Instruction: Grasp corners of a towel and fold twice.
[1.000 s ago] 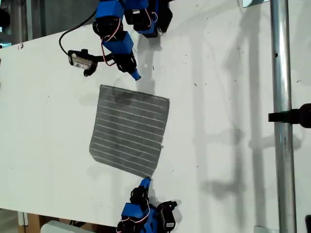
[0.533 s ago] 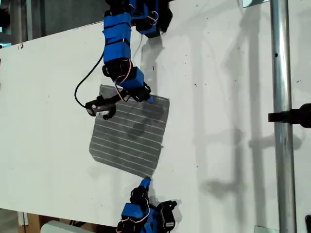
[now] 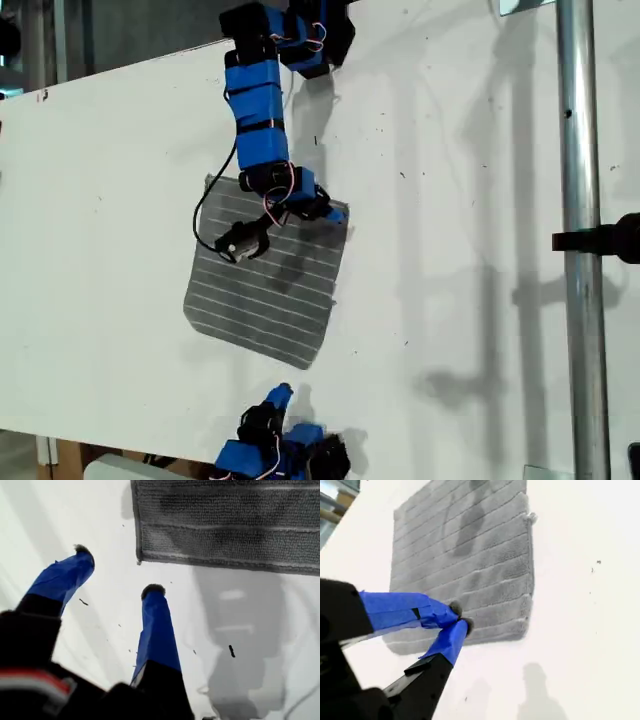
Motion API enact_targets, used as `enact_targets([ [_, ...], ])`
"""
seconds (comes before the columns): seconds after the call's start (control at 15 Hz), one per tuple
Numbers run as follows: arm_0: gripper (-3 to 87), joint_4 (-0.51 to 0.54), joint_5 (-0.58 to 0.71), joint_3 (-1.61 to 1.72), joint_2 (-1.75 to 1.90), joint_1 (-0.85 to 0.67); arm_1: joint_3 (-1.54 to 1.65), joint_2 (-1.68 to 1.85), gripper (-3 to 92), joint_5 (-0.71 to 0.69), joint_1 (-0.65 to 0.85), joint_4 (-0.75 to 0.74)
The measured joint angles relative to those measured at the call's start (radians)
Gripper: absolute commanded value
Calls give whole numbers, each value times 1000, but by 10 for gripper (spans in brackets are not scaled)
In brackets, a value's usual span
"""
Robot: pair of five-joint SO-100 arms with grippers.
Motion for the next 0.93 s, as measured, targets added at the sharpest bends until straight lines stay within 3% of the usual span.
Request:
enact_targets([
  [0.13, 209, 100, 95, -279, -232, -8, 0, -44, 252, -8, 11, 0],
  [0.33, 249, 107, 259, -368, -393, -55, 0, -124, 263, -25, 44, -37],
  [0.53, 256, 107, 298, -370, -462, -87, 0, -199, 268, -51, 91, -95],
  [0.6, 253, 106, 296, -364, -463, -98, 0, -221, 240, -51, 106, -109],
  [0.67, 247, 101, 295, -354, -459, -110, 0, -249, 79, -55, 120, -123],
  [0.73, 241, 107, 293, -339, -445, -124, -17, -278, 29, -63, 127, -123],
  [0.93, 238, 89, 278, -298, -428, -153, -126, -362, -2, -64, 124, -106],
])
